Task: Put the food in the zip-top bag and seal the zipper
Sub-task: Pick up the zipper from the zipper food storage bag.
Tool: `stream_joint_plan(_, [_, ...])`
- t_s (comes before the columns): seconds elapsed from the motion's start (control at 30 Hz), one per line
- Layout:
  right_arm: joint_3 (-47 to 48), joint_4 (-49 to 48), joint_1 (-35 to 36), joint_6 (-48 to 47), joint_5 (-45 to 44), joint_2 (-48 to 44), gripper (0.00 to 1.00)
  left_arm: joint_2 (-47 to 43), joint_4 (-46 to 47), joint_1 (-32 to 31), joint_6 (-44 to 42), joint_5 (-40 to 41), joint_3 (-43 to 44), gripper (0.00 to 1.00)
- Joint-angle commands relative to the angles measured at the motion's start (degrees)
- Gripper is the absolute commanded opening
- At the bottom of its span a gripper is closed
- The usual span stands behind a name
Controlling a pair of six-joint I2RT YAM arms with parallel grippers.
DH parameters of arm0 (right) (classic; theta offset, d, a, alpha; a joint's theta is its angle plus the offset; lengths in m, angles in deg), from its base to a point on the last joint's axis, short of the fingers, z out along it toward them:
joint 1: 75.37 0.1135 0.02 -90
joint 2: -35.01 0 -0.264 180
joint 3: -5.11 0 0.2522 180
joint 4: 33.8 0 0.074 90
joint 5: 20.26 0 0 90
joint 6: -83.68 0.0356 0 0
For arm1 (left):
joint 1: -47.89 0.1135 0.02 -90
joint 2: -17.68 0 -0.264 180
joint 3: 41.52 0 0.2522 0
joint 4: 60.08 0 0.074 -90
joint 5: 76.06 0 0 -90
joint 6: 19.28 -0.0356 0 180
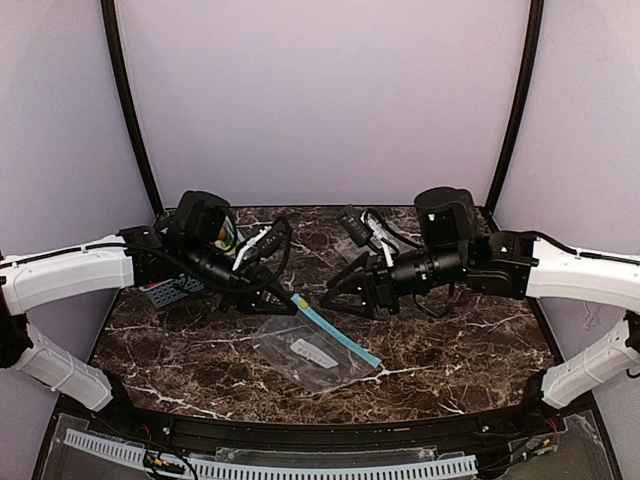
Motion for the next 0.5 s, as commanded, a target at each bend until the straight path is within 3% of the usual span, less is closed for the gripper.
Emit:
stream_joint_plan(0.0, [2.04, -8.39, 0.41, 0.05, 1.36, 4.27, 0.54, -0.45, 3.21, -0.56, 1.89, -2.59, -1.63, 0.01])
stream_joint_plan(0.2, [3.82, -8.46, 0.43, -0.36, 7.23, 8.14, 0.45, -0.29, 3.52, -0.79, 1.95, -2.52, -1.99, 0.01])
stream_joint_plan(0.47, [2.02, -10.72, 0.43, 1.61, 8.56, 7.95, 0.32, -0.35, 3.57, -0.86, 1.94, -1.95, -2.11, 0.01])
